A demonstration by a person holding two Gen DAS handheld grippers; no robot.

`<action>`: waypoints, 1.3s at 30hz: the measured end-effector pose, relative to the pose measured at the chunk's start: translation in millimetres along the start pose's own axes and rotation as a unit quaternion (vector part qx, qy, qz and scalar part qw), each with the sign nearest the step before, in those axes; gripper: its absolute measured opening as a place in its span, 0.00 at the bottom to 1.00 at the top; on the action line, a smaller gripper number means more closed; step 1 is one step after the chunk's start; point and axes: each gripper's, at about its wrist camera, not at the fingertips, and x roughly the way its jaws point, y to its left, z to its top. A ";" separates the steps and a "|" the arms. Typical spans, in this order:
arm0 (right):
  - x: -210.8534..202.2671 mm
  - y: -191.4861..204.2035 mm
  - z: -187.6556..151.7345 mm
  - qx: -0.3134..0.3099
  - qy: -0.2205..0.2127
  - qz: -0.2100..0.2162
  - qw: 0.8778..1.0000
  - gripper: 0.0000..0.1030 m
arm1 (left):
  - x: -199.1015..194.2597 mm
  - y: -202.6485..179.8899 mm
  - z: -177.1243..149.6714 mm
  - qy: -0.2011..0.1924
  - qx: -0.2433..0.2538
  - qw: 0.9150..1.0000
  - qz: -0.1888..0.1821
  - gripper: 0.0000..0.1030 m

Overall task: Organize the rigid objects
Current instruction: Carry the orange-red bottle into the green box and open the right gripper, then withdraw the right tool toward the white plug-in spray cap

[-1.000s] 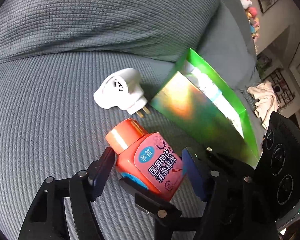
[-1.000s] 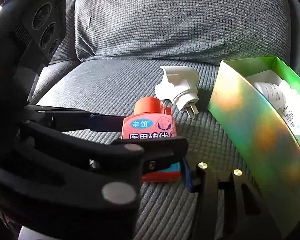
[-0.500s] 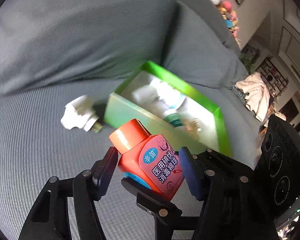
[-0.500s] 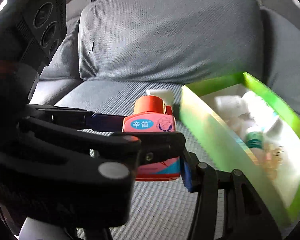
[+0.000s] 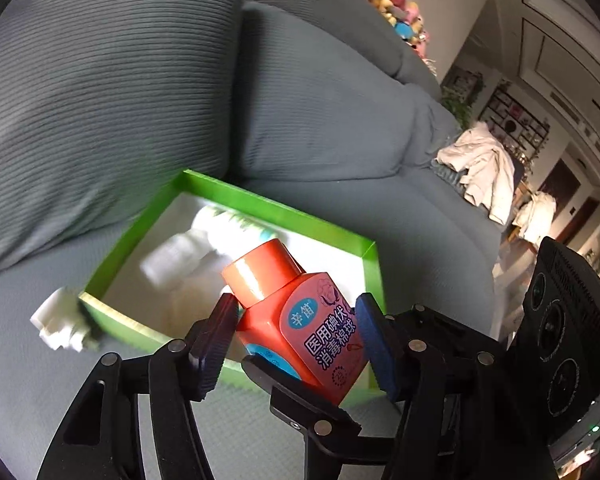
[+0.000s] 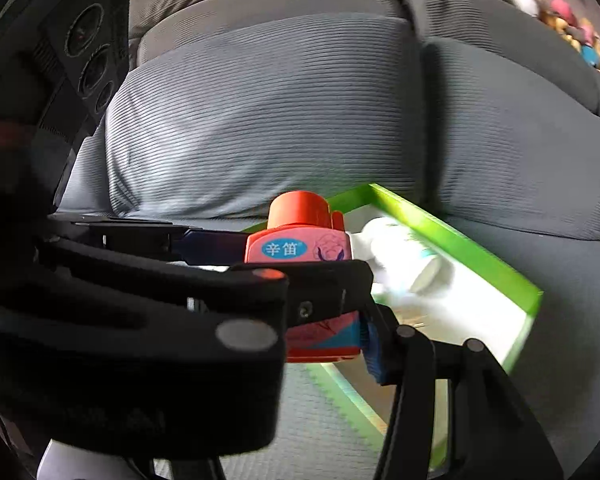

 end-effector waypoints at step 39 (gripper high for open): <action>-6.2 28.4 -16.6 -0.009 0.033 -0.062 0.998 0.90 | -67.7 69.8 -46.8 -0.049 -0.015 0.974 0.219 0.93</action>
